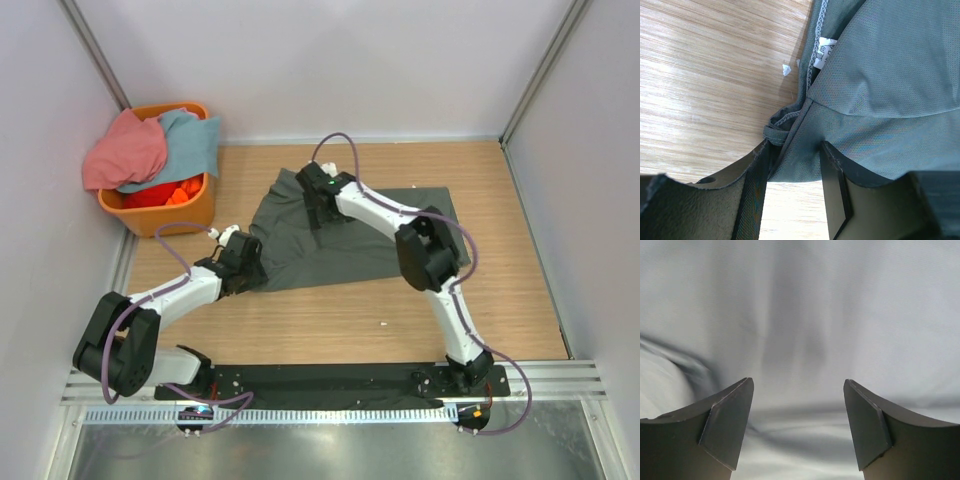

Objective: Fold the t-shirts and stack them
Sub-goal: Fold the tshirt

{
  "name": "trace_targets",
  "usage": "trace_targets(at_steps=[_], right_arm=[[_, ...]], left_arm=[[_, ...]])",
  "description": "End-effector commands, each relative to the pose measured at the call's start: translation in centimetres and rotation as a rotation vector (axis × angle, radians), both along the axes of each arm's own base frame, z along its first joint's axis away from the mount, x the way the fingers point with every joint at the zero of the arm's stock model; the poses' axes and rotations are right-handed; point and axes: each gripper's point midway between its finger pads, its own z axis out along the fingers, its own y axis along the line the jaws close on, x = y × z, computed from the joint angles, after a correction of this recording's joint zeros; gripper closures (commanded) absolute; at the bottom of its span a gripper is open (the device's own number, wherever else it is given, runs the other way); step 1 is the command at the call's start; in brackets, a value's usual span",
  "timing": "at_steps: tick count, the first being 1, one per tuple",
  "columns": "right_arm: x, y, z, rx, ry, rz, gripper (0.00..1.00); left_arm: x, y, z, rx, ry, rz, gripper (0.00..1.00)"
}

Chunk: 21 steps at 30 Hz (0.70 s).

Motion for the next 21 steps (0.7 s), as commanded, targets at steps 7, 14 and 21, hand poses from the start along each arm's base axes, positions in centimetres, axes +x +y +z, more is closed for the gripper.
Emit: trace_targets(at_steps=[7,14,21], right_arm=[[-4.2,-20.1,7.4,0.187,-0.145,-0.364,0.23],[-6.6,-29.1,2.2,0.260,-0.065,-0.596,0.25],[-3.6,-31.2,1.6,0.210,-0.064,-0.637,0.33]], left_arm=[[-1.8,0.6,-0.5,0.019,0.067,0.000,0.54],[-1.7,0.4,-0.1,0.011,0.057,-0.008,0.54],[-2.0,0.6,-0.4,0.017,0.061,-0.016,0.54]])
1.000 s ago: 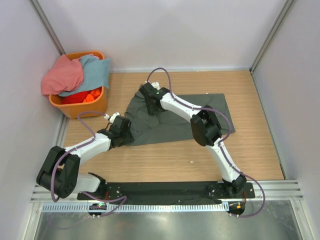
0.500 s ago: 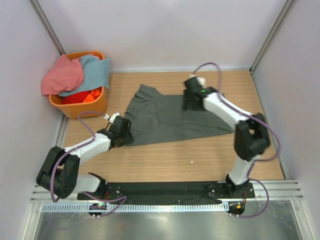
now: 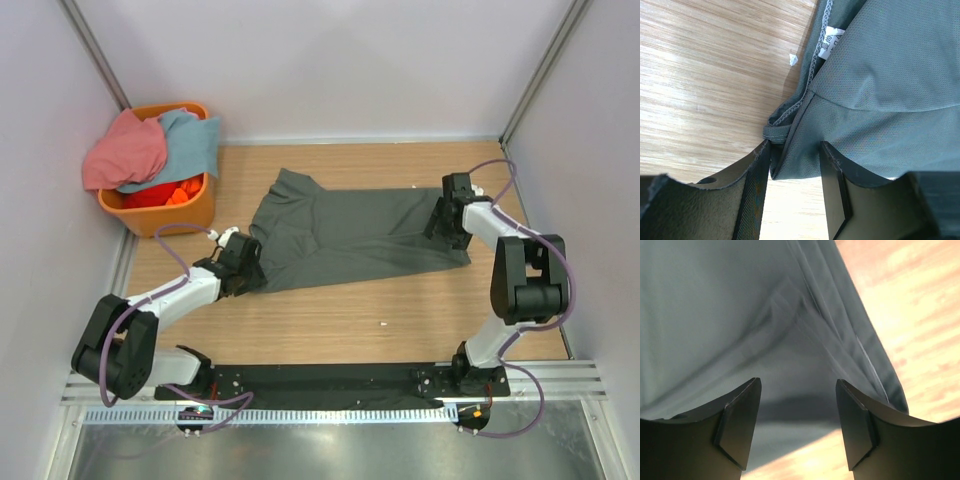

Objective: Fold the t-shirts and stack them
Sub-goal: Fold the tshirt

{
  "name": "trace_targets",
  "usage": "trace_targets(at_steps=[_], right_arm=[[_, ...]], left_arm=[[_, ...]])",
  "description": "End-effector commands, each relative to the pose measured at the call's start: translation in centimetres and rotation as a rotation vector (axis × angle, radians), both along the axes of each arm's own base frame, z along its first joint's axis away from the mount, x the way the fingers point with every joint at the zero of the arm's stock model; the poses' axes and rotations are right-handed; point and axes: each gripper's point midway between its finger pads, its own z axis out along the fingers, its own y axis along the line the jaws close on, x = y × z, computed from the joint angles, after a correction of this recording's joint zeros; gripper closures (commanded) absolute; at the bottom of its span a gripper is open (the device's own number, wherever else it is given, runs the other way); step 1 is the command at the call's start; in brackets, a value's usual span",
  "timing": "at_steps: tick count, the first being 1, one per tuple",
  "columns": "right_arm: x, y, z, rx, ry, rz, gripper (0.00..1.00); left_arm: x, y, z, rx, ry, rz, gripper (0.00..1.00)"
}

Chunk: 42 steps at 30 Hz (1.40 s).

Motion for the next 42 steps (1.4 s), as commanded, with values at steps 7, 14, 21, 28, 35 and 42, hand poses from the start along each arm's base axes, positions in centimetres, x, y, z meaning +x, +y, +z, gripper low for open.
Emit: trace_targets(at_steps=[7,14,21,28,35,42], right_arm=[[5.7,-1.9,1.0,0.014,-0.103,-0.047,0.39],[6.6,-1.7,-0.2,0.034,-0.088,-0.039,0.48],[6.6,-2.1,-0.1,0.017,-0.090,-0.048,0.79],[5.6,-4.1,2.8,-0.085,-0.106,-0.102,0.99],[4.8,-6.6,5.1,-0.175,-0.129,-0.171,0.99],[5.3,-7.9,4.6,-0.215,-0.110,-0.197,0.99]], left_arm=[[-1.2,0.4,-0.4,0.016,0.036,-0.011,0.54],[-1.2,0.3,-0.8,0.017,0.045,-0.016,0.55],[-1.2,0.4,-1.0,0.024,0.047,-0.013,0.55],[-1.2,0.5,-1.0,0.024,0.045,-0.011,0.55],[-1.2,0.5,-1.0,0.024,0.045,-0.011,0.55],[-1.3,0.5,-1.1,0.024,0.051,-0.013,0.55]])
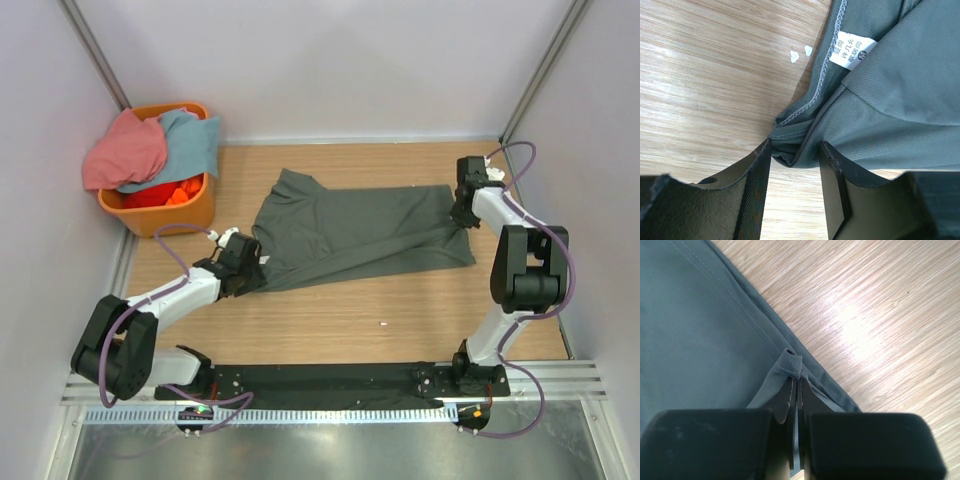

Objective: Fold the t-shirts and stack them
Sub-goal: Fold the tshirt

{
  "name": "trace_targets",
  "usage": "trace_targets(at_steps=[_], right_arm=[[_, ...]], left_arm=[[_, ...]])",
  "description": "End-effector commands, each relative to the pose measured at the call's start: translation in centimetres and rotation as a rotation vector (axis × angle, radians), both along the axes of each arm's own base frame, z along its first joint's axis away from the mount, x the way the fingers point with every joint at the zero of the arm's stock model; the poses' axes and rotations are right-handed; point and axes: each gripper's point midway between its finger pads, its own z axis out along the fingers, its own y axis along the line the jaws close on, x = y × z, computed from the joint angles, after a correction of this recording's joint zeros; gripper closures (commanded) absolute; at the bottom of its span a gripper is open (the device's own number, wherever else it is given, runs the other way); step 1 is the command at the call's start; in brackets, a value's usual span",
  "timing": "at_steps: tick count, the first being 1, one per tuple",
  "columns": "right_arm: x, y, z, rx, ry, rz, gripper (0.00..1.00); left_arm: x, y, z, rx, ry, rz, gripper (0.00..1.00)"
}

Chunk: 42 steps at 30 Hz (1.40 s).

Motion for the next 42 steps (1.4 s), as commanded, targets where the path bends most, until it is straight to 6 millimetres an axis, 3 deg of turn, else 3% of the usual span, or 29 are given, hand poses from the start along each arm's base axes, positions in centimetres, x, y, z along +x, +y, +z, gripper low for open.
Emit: trace_targets(at_steps=[1,2,4,6,11,12,16,20,22,27,31,35,39,42], right_arm=[[1.5,-2.2,2.0,-0.077,-0.047,-0.051,0.94],[1.5,-2.4,1.0,-0.078,-0.022,-0.050,0.65],[1.7,-3.0,0.3,-0.074,-0.004,-0.059,0.30],[1.5,-3.6,0.1,-0.079,0.011,-0.076,0.12],[0.4,-2.7,2.6,-0.033,-0.076,-0.081,0.03],[0.0,-2.4,4.3,-0.018,-0.131,-0.093,0.03],[-4.1,-1.9,4.9,0.021,-0.191,-0.144,0.03],[-7.0,-1.8,4.3,0.055,-0.229,-0.176,0.07],[-8.5,-2.0,2.8,0.045,-0.191,-0.193,0.10],[-9.4,-0.4,-0.3,0.131,-0.153,-0.163,0.27],[-8.6,0.1,-1.8,0.167,-0.143,-0.156,0.36],[-8.2,-0.8,-3.3,0.129,-0.113,-0.166,0.41],[-7.6,-0.2,-4.8,0.163,-0.096,-0.151,0.43],[-7.5,-0.1,-5.3,0.170,-0.087,-0.145,0.53]], left_arm=[[-1.0,0.4,-1.0,0.022,0.043,-0.011,0.55],[-1.0,0.4,-1.0,0.023,0.046,-0.011,0.55],[-1.0,0.4,-1.0,0.024,0.045,-0.011,0.55],[-0.9,0.3,-0.9,0.026,0.046,-0.012,0.55],[-0.7,0.1,-0.4,0.017,0.045,-0.014,0.55],[-0.4,-0.1,0.0,0.010,0.035,-0.015,0.55],[-0.1,-0.3,0.4,0.003,0.025,-0.018,0.55],[0.0,-0.2,0.4,0.013,0.026,-0.019,0.55],[0.0,-0.2,0.3,0.014,0.030,-0.022,0.55],[-0.1,-0.3,0.6,0.003,0.019,-0.029,0.55],[-0.3,-0.2,0.8,0.000,0.010,-0.030,0.55],[-0.5,-0.2,0.7,-0.001,0.011,-0.034,0.55],[-0.5,0.0,0.5,0.012,0.013,-0.036,0.55],[-0.3,0.0,0.4,0.019,0.016,-0.037,0.55]])
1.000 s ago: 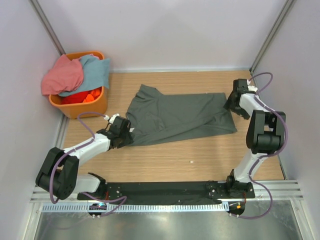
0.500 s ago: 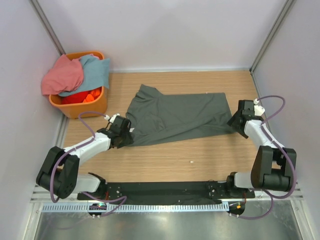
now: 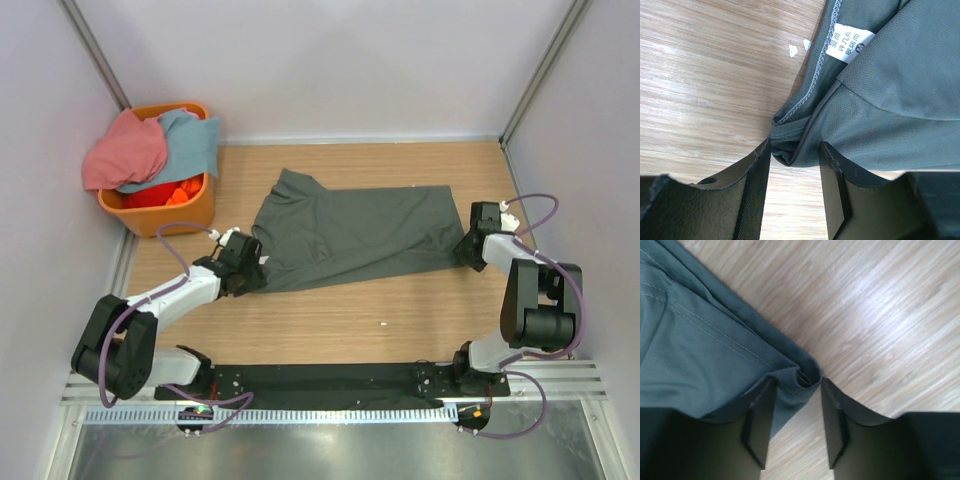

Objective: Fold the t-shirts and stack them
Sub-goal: Fold the tshirt

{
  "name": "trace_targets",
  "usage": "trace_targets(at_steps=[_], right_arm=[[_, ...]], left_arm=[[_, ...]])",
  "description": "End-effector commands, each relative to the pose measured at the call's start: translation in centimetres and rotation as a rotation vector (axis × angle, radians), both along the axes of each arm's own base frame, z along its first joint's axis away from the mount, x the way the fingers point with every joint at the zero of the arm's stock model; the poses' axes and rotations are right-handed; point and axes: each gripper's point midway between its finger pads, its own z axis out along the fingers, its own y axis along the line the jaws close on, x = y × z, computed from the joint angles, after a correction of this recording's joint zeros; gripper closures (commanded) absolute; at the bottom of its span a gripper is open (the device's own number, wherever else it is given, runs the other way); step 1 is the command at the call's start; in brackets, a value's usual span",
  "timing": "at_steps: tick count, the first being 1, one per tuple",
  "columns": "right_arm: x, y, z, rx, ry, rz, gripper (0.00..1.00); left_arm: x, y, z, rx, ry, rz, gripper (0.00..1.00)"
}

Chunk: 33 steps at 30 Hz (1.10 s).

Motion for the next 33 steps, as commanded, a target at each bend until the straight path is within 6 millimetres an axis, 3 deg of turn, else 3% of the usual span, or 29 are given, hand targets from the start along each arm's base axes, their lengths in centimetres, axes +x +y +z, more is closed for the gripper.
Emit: trace_targets(at_steps=[1,2,3,5,7,10,11,12,17,18,19,20,22,25,26,27,29,31,33], right_arm=[[1.0,0.1,-0.6,0.018,-0.023,0.006,0.57],[1.0,0.3,-0.5,0.024,-0.025,0.011,0.71],[0.9,0.3,-0.6,0.025,-0.023,0.013,0.78],[0.5,0.3,-0.3,0.020,-0.022,0.012,0.97],[-0.3,0.2,-0.2,0.013,-0.004,0.004,0.99],[-2.1,-0.4,0.8,-0.020,-0.004,-0.039,0.99],[-2.3,-0.5,2.2,-0.028,-0.049,-0.048,0.99],[-3.5,-0.3,2.0,-0.024,-0.026,-0.054,0.99],[-5.5,0.3,3.8,0.003,-0.076,-0.093,0.99],[-5.7,0.7,4.3,0.020,-0.091,-0.085,0.86],[-5.7,0.9,4.5,0.028,-0.093,-0.079,0.69],[-5.8,1.0,4.7,0.035,-0.094,-0.081,0.42],[-5.5,0.8,6.2,0.027,-0.127,-0.090,0.00],[-5.0,-0.7,9.7,-0.059,-0.184,-0.112,0.00],[-4.7,-1.0,10.6,-0.077,-0.201,-0.112,0.00],[-3.8,-1.3,12.2,-0.092,-0.244,-0.105,0.00],[-2.2,-0.9,13.7,-0.084,-0.294,-0.052,0.00],[0.0,0.3,14.7,-0.036,-0.339,0.024,0.00],[2.1,2.0,14.4,0.053,-0.327,0.099,0.00]], left_arm=[[0.1,0.2,0.2,0.019,-0.009,-0.013,0.55],[0.2,0.2,0.3,0.020,-0.014,-0.012,0.57],[0.4,0.4,0.4,0.029,-0.020,-0.007,0.61],[0.6,0.5,0.7,0.034,-0.036,-0.002,0.78],[0.5,0.7,0.7,0.043,-0.029,-0.003,0.99],[-0.2,1.6,1.1,0.082,-0.009,0.016,1.00],[-0.5,1.8,1.6,0.076,-0.019,0.019,1.00],[-1.2,1.9,1.6,0.070,-0.001,0.018,1.00],[-3.4,1.5,2.8,-0.014,0.005,0.020,0.96],[-4.2,1.7,2.9,-0.013,0.028,0.021,0.93],[-4.6,1.5,3.0,-0.024,0.030,0.025,0.69],[-4.9,0.6,3.4,-0.052,0.027,0.004,0.53],[-5.1,-0.1,4.8,-0.095,0.019,-0.005,0.34],[-5.0,1.0,7.5,-0.039,-0.001,-0.005,0.25],[-3.5,1.7,10.2,-0.001,-0.079,0.014,0.24],[-2.9,2.2,11.4,0.029,-0.112,0.023,0.19],[0.3,2.2,14.7,0.063,-0.243,0.033,0.15],[3.8,1.2,16.4,0.073,-0.304,0.023,0.13],[8.0,-0.6,17.8,0.071,-0.393,-0.027,0.13]])
